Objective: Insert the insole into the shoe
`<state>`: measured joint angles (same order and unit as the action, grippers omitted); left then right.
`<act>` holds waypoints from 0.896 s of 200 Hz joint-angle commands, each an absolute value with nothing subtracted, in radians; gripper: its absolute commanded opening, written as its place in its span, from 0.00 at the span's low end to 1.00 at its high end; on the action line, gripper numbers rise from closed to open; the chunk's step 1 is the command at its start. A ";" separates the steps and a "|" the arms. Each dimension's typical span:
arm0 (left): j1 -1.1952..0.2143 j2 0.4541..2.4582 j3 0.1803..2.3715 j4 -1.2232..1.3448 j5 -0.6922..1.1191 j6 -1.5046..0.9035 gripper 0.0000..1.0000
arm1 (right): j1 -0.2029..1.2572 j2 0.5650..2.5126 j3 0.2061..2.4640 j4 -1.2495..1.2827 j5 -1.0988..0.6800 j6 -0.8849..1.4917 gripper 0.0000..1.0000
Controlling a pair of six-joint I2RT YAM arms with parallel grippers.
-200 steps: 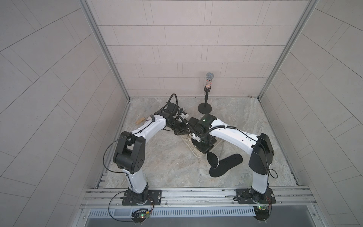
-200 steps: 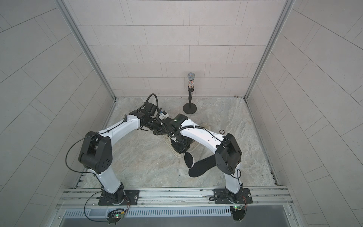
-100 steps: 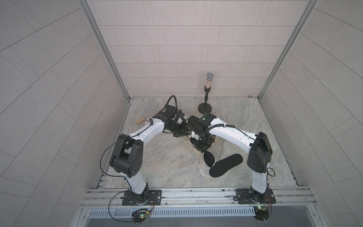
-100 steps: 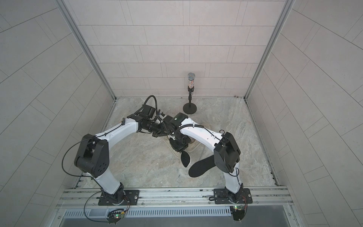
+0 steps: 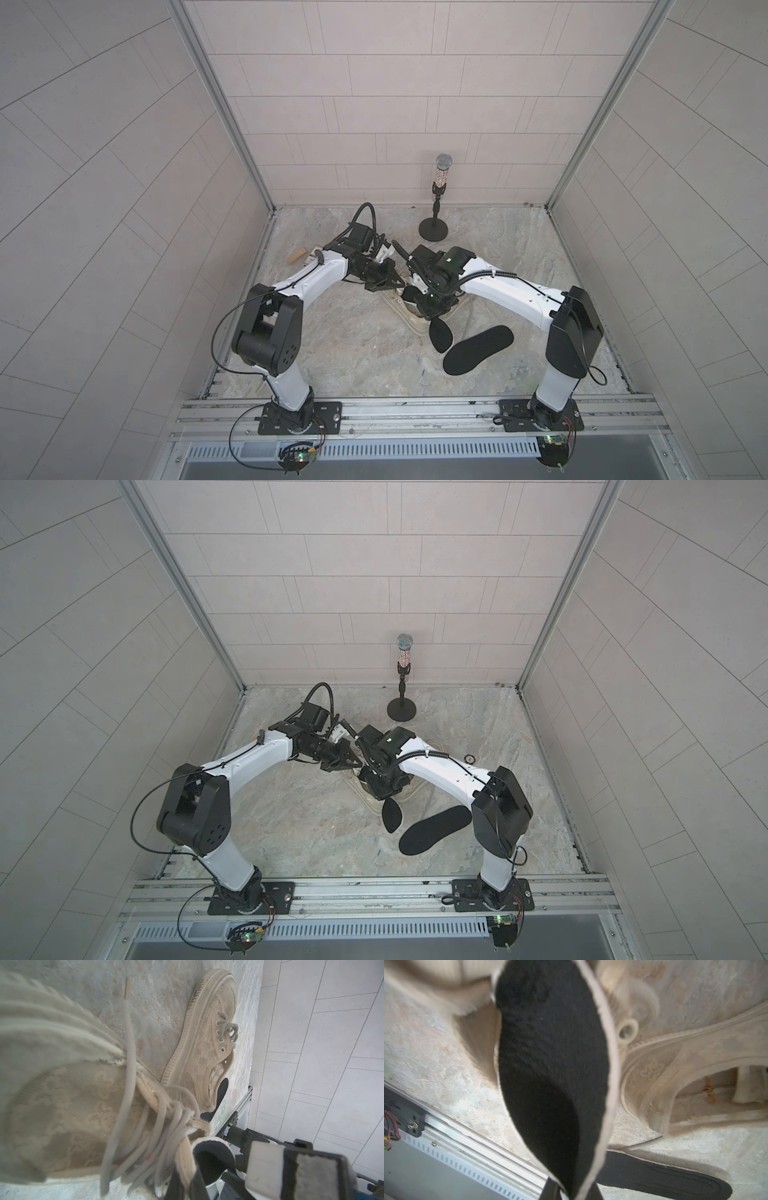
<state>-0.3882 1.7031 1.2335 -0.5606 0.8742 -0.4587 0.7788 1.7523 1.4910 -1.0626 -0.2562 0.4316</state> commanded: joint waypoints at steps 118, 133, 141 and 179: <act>-0.405 1.555 1.130 -0.414 0.779 -0.417 0.00 | 0.742 1.861 1.535 -1.164 -0.511 0.375 0.00; -0.404 1.549 1.111 -0.389 0.781 -0.417 0.00 | 0.741 1.877 1.557 -1.210 -0.518 0.356 0.00; -0.405 1.550 1.112 -0.388 0.781 -0.412 0.00 | 0.741 1.882 1.562 -1.234 -0.509 0.349 0.00; -0.404 1.541 1.124 -0.407 0.746 -0.398 0.00 | 0.741 1.875 1.572 -1.314 -0.473 0.331 0.00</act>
